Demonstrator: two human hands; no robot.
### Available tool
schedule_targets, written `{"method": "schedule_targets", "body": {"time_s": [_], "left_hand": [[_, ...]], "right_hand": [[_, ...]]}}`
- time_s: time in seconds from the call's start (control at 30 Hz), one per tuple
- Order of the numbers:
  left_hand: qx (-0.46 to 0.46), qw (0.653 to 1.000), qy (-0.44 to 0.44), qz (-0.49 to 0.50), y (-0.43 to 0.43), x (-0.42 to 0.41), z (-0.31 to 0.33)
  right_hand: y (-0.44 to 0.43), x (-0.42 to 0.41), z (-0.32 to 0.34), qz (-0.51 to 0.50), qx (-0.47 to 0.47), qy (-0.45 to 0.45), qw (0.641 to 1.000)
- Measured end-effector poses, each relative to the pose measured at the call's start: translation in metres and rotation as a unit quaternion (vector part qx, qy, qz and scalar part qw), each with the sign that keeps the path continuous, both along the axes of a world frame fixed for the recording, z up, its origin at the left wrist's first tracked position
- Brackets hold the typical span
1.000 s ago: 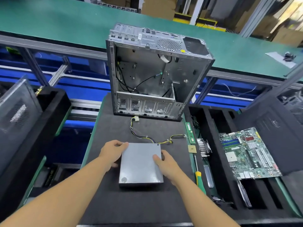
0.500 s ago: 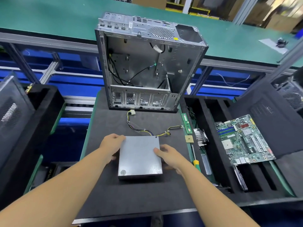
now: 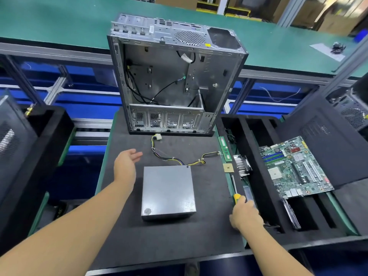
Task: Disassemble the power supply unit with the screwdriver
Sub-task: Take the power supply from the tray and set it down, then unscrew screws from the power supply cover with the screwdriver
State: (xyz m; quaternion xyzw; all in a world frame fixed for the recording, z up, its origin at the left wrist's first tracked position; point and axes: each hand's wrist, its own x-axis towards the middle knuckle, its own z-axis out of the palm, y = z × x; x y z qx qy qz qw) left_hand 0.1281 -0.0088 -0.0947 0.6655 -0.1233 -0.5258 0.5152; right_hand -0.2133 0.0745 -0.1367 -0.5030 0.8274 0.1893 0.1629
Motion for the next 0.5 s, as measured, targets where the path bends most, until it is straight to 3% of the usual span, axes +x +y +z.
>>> {"method": "schedule_targets", "body": {"time_s": [0.17, 0.37, 0.43, 0.5], "left_hand": [[0.028, 0.999, -0.013, -0.029, 0.014, 0.012, -0.006], [-0.004, 0.996, -0.019, -0.092, 0.015, -0.014, -0.008], [-0.009, 0.991, -0.062, -0.118, 0.019, -0.016, -0.011], [-0.022, 0.972, -0.159, -0.17, 0.024, -0.016, -0.014]], "right_hand": [[0.0, 0.0, 0.0, 0.018, -0.022, 0.012, 1.0], [-0.005, 0.003, 0.004, -0.045, -0.027, -0.032, 0.998], [-0.006, 0.006, 0.009, -0.064, -0.048, -0.062, 0.995], [-0.009, 0.01, 0.016, -0.081, -0.085, -0.089, 0.989]]}}
